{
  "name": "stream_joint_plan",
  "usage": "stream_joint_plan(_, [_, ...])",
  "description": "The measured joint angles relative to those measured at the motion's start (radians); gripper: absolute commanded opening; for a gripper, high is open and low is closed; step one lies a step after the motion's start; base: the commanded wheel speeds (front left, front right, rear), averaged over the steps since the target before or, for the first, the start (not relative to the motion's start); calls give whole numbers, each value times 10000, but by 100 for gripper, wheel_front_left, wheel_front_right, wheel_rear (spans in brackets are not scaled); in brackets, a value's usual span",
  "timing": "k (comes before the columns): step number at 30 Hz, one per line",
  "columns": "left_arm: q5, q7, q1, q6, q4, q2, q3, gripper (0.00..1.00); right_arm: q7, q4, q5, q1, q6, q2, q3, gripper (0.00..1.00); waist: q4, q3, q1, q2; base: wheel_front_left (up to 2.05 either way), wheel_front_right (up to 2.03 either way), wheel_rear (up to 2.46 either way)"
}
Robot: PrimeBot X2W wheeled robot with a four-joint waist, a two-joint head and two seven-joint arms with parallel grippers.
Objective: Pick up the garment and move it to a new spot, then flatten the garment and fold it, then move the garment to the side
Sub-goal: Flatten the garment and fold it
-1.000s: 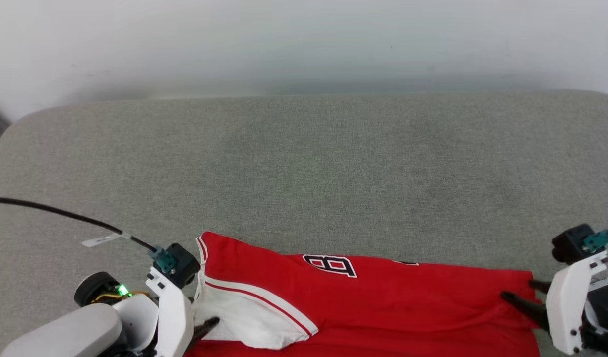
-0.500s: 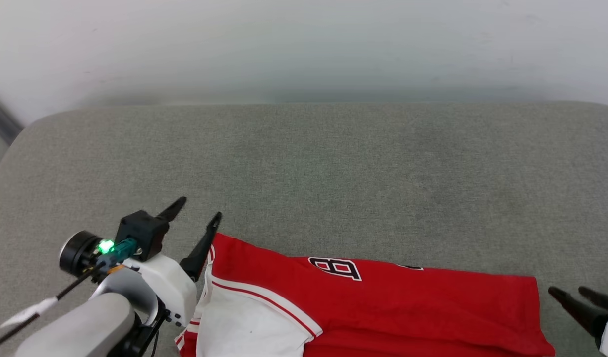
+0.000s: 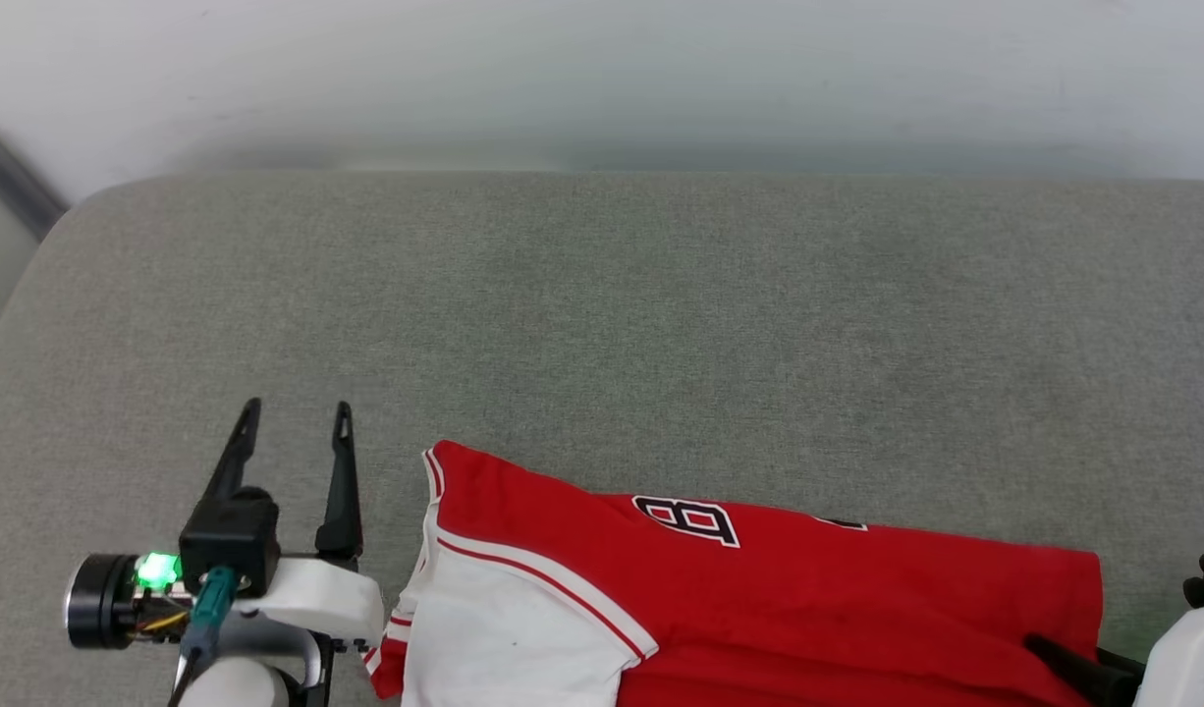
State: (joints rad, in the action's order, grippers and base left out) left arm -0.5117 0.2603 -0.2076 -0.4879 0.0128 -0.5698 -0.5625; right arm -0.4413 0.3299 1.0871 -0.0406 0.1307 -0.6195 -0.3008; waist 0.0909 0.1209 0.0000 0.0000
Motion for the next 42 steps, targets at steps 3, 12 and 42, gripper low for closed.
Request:
stream_joint_plan(3, [815,13,663,128,-245,575,999,100,-276,21,52,-72,0,65,-173,100,78,55,0,0,0,0,0])
stream_joint_plan(12, [2959,27,2450,978,-997,2314,3266,100,-510,153,-4,-417,-29,198,-683,0,125,-6,0,0,0,0,0])
stream_joint_plan(42, [4730,27,3718,3695,-483,4303,4830,100,-2307,-1375,2,-517,0,-1469,-25,0,54,-1034,-1,0,0,0,0])
